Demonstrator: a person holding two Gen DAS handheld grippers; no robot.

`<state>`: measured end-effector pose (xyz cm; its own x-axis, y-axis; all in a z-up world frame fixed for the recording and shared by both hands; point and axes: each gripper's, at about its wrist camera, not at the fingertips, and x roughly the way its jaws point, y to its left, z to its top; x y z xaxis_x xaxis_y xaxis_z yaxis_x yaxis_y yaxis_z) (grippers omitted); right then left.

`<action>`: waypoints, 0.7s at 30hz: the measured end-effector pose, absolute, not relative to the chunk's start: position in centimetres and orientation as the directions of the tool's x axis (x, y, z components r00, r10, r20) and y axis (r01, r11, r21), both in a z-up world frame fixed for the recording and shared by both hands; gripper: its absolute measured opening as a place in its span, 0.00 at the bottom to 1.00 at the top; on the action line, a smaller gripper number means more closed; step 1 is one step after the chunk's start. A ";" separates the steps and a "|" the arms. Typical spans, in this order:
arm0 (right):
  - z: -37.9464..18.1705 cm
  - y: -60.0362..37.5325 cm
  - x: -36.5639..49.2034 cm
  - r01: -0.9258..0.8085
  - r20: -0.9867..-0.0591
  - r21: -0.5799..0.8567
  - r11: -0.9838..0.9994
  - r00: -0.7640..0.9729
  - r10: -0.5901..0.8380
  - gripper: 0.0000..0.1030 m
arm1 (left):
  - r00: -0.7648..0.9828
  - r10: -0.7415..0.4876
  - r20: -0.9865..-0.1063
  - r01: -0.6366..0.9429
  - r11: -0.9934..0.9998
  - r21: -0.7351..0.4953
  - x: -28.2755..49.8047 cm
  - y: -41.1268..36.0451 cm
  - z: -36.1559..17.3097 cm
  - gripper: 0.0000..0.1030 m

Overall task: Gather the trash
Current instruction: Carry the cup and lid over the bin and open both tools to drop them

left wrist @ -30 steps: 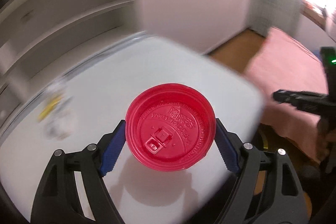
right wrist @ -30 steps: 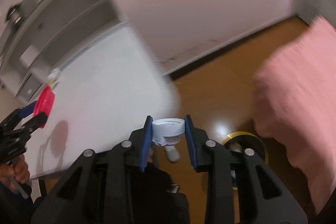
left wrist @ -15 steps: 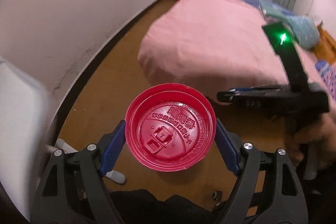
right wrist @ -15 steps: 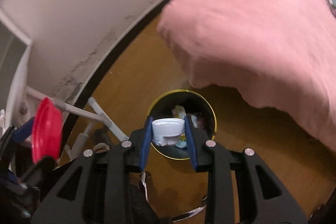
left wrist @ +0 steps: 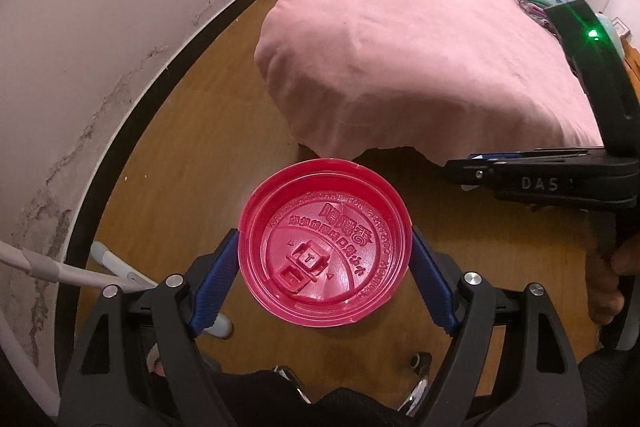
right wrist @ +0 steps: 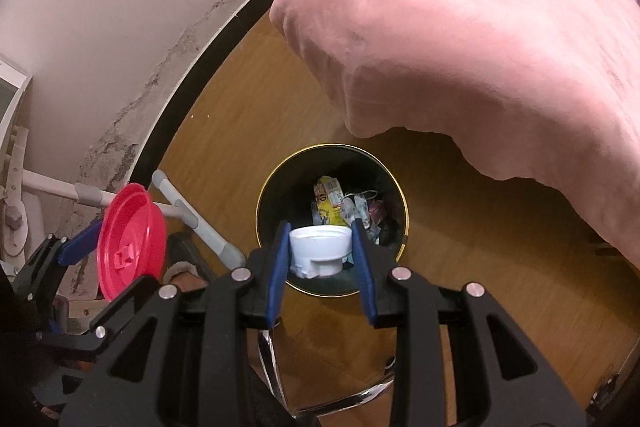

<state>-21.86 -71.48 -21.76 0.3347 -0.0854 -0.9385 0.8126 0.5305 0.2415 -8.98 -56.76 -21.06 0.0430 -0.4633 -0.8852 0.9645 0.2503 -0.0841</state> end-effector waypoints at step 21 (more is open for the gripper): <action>-20.9 -72.4 -23.2 0.849 -0.922 0.250 0.465 0.355 -0.154 0.58 | -0.005 -0.431 -0.903 0.961 0.246 -0.122 -8.8 -58.9 -22.7 0.80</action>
